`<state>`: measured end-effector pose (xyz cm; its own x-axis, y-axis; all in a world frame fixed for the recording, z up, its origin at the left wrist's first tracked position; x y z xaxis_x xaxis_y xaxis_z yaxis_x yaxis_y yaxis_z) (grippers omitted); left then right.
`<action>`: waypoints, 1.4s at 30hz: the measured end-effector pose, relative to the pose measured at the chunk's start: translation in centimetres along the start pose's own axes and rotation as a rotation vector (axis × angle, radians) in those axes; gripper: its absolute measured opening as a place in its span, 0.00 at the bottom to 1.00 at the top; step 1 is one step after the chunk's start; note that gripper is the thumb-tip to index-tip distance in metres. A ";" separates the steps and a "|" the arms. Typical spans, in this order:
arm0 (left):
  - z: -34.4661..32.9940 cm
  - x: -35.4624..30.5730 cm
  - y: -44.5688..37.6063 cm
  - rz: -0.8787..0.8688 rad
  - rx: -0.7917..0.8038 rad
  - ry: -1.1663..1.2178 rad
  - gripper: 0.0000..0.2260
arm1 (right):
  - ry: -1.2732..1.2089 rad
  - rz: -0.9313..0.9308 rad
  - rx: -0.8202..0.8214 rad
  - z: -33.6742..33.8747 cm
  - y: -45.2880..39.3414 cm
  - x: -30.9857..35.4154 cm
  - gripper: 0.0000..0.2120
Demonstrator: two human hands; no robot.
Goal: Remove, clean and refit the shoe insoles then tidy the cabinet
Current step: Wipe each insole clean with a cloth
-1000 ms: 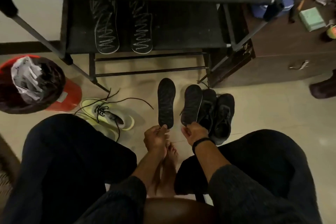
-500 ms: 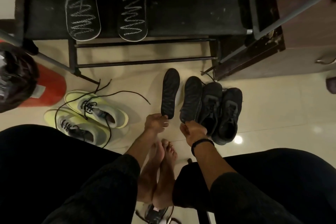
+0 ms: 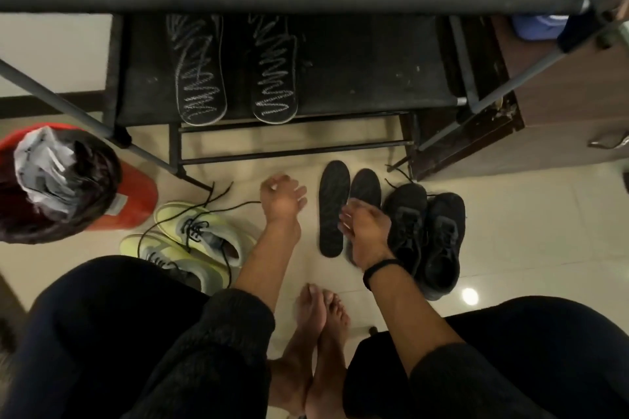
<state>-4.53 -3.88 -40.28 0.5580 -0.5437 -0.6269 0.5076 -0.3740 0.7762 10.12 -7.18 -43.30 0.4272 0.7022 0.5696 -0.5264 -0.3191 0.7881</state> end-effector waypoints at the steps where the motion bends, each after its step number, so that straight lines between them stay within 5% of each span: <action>1: 0.3 -2.6 0.5 -0.037 -0.067 0.127 0.08 | -0.043 0.064 0.068 -1.3 2.0 1.9 0.05; 4: 2.2 -9.3 2.4 -0.127 -0.204 0.335 0.09 | -0.110 0.168 0.287 -4.2 8.6 7.1 0.17; 7: 4.0 -13.6 4.3 -0.134 -0.169 0.416 0.15 | -0.061 0.221 0.411 -6.2 13.1 9.7 0.25; 12: 4.4 -16.2 5.3 -0.091 -0.169 0.260 0.08 | -0.045 0.153 0.390 -8.9 16.0 10.6 0.08; 20: 4.5 -15.9 6.6 -0.049 -0.118 0.170 0.07 | -0.052 0.065 0.295 -9.5 16.5 11.1 0.12; 25: 5.6 -15.6 7.4 -0.052 -0.109 0.104 0.06 | -0.050 0.079 0.264 -9.7 16.3 10.9 0.06; 42: 21.9 -9.3 26.3 -0.108 0.220 -0.042 0.13 | -0.070 0.034 0.424 16.0 28.6 5.7 0.11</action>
<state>-10.69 -25.12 -12.56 0.4785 -0.5206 -0.7071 0.4053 -0.5834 0.7038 9.26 -22.50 -13.78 0.4712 0.6470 0.5995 -0.1983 -0.5846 0.7867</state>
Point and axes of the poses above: each hand's wrist, its own y-axis away from the middle knuckle, its own z-axis out of the back of the hand, x = y × z, the point moved 2 cm from there along -y, towards the middle knuckle, and after that the axes turned 13 degrees about -x, right-handed, at the moved point
